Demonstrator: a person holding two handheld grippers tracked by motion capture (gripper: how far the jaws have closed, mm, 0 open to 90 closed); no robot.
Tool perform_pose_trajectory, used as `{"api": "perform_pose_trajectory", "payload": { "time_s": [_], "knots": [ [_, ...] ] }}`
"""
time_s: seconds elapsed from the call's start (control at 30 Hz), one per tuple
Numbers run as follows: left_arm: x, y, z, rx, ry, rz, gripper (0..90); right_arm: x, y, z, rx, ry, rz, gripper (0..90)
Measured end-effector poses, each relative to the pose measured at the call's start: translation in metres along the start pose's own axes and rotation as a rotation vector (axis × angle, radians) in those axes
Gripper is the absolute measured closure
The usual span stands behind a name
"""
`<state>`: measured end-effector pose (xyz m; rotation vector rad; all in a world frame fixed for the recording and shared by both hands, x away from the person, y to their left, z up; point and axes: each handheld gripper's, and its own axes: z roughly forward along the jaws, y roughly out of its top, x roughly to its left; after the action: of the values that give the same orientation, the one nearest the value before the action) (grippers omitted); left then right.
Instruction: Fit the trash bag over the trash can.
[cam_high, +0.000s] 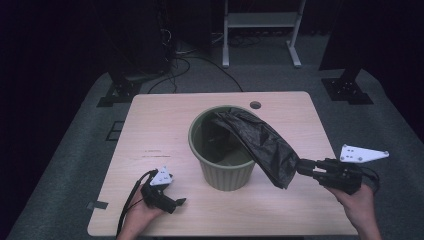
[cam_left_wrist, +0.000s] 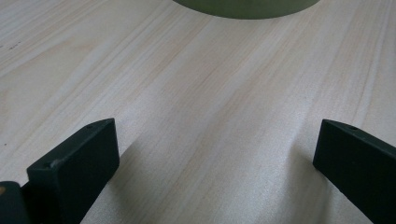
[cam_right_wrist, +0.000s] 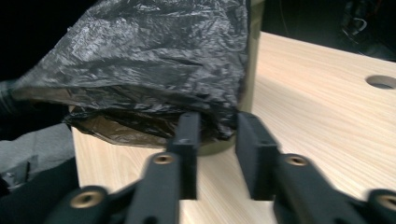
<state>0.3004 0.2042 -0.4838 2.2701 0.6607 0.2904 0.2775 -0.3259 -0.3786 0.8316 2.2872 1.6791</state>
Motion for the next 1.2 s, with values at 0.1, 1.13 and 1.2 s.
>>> {"api": "perform_pose_trajectory", "payload": {
  "time_s": [0.1,1.13,1.2],
  "knots": [
    [-0.001,0.001,-0.003,-0.003,-0.004,0.008,0.0,0.003,0.005,0.002,-0.004,0.028,-0.007,89.6],
    [-0.063,0.156,-0.094,-0.443,-0.165,0.174,12.2,0.032,0.076,0.06,0.015,0.162,-0.076,89.8],
    [-0.063,0.16,-0.091,-0.444,-0.168,0.172,12.4,0.033,0.078,0.062,0.017,0.172,-0.073,89.8]
  ]
}}
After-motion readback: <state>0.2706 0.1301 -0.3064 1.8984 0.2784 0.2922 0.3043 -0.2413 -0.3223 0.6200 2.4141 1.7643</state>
